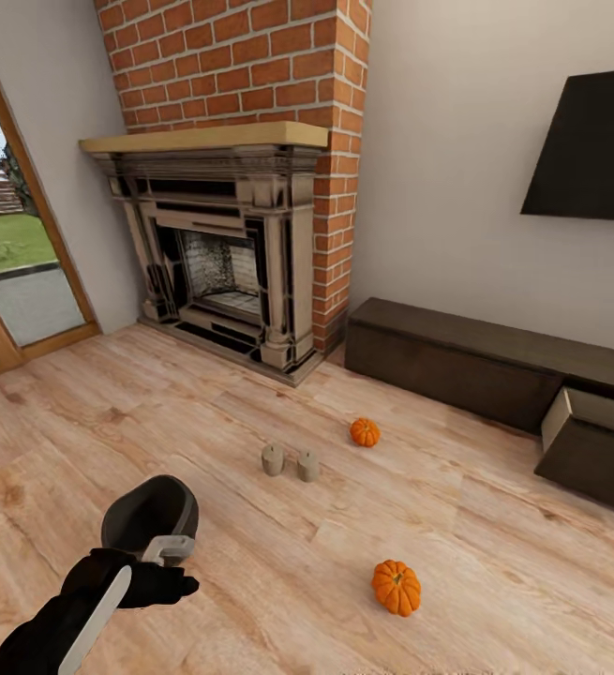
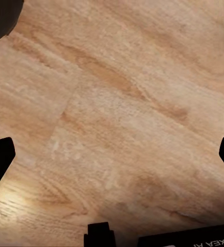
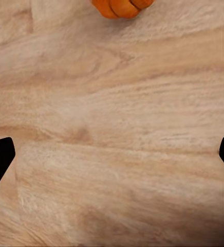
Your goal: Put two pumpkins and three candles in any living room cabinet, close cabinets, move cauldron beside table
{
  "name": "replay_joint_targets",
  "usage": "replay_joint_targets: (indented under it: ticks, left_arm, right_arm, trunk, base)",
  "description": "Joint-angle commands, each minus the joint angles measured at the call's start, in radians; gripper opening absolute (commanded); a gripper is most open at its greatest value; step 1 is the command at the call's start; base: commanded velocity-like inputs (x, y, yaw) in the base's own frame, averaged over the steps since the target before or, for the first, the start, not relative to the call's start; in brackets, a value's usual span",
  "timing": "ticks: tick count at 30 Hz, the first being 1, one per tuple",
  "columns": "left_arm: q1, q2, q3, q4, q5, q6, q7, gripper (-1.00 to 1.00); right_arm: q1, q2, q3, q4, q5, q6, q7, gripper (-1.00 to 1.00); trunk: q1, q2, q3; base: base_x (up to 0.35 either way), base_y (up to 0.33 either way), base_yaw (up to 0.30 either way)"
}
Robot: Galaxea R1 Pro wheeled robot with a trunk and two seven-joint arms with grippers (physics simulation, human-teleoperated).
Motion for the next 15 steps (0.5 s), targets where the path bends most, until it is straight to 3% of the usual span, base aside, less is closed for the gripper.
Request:
replay_joint_targets:
  ticks: [1,8,15]
  left_arm:
    - [0.0,0.001,-0.001,-0.001,-0.006,0.003,-0.005,1.0]
    - [0.0,0.001,-0.001,0.0,-0.006,0.003,-0.005,1.0]
    - [0.0,0.001,-0.001,0.0,-0.006,0.003,-0.005,1.0]
  right_arm:
    - [-0.001,-0.001,0.006,0.0,-0.01,0.003,0.001,1.0]
    - [-0.001,-0.001,0.006,-0.001,-0.01,0.003,0.002,1.0]
    - [-0.001,-0.001,0.006,-0.001,-0.01,0.003,0.002,1.0]
  trunk:
    - [0.0,0.0,-0.001]
    - [0.0,0.0,-0.001]
    - [0.0,0.0,-0.001]
  base:
    - [0.0,0.054,-0.274]
    - [0.039,0.08,-0.257]
    - [0.056,0.073,-0.056]
